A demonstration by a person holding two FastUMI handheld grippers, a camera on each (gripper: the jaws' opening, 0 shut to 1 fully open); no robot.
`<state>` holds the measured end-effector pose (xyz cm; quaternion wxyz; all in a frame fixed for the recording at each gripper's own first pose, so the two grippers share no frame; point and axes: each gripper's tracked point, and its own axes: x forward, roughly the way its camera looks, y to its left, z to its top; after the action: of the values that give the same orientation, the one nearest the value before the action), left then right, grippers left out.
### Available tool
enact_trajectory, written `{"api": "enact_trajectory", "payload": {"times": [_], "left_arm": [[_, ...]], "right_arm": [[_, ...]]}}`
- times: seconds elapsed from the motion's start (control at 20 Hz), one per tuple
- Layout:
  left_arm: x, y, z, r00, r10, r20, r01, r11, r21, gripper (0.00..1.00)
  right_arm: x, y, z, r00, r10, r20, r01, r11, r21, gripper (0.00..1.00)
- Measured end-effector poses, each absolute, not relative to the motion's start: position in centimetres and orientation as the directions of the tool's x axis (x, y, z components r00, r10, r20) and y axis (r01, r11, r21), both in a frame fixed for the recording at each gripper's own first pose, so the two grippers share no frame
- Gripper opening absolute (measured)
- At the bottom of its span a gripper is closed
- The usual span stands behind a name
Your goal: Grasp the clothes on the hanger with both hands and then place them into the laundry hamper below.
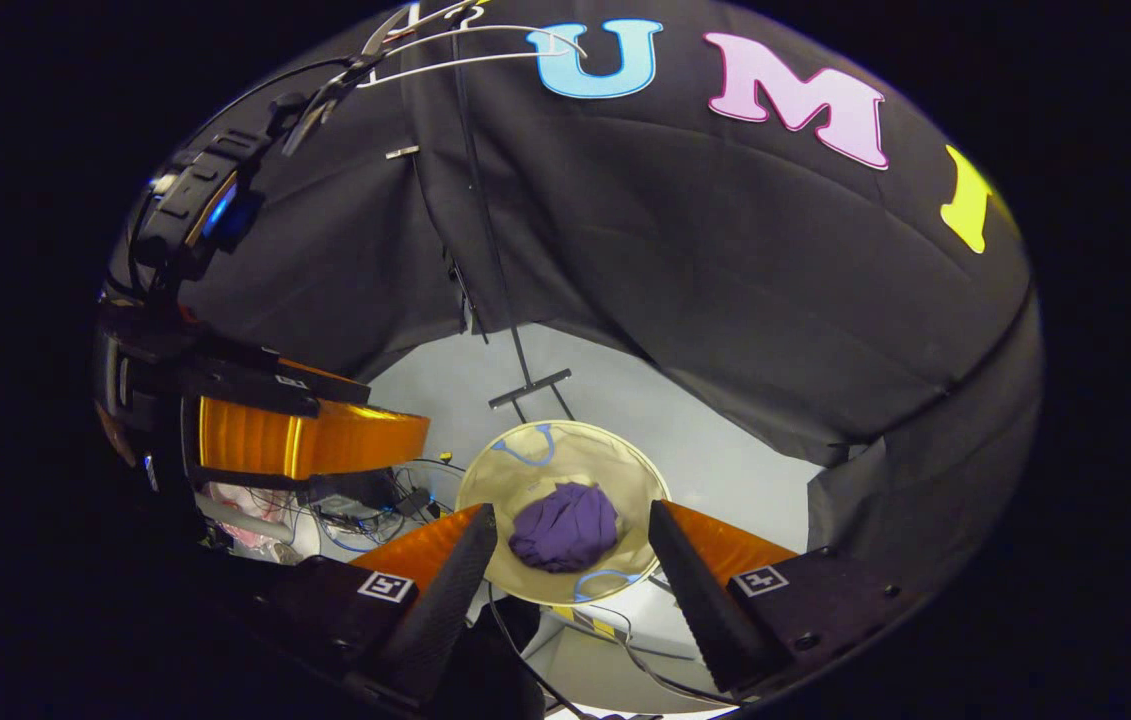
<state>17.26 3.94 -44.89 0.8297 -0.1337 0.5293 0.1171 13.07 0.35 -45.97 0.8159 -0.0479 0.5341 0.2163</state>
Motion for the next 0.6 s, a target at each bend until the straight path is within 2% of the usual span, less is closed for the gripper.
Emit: {"api": "enact_trajectory", "payload": {"times": [0.1, 0.15, 0.2, 0.6], "left_arm": [[16.3, 4.2, -44.3, 0.426, 0.073, -0.902, -0.323, 0.943, -0.076, 0.96], [15.7, 4.4, -44.1, 0.435, 0.080, -0.897, -0.316, 0.946, -0.069, 0.92], [15.3, 4.4, -43.6, 0.448, 0.085, -0.890, -0.313, 0.947, -0.067, 0.96], [11.0, 5.5, -36.2, 0.607, 0.056, -0.793, -0.228, 0.968, -0.106, 0.96]], "right_arm": [[12.8, 0.5, -45.1, 0.356, 0.305, -0.883, -0.365, 0.915, 0.169, 0.99], [12.6, 0.7, -44.7, 0.367, 0.304, -0.879, -0.355, 0.919, 0.171, 0.99], [12.2, 0.6, -44.1, 0.380, 0.304, -0.874, -0.348, 0.922, 0.170, 0.99], [8.6, 4.4, -38.5, 0.496, 0.293, -0.818, -0.278, 0.945, 0.171, 0.99]]}}
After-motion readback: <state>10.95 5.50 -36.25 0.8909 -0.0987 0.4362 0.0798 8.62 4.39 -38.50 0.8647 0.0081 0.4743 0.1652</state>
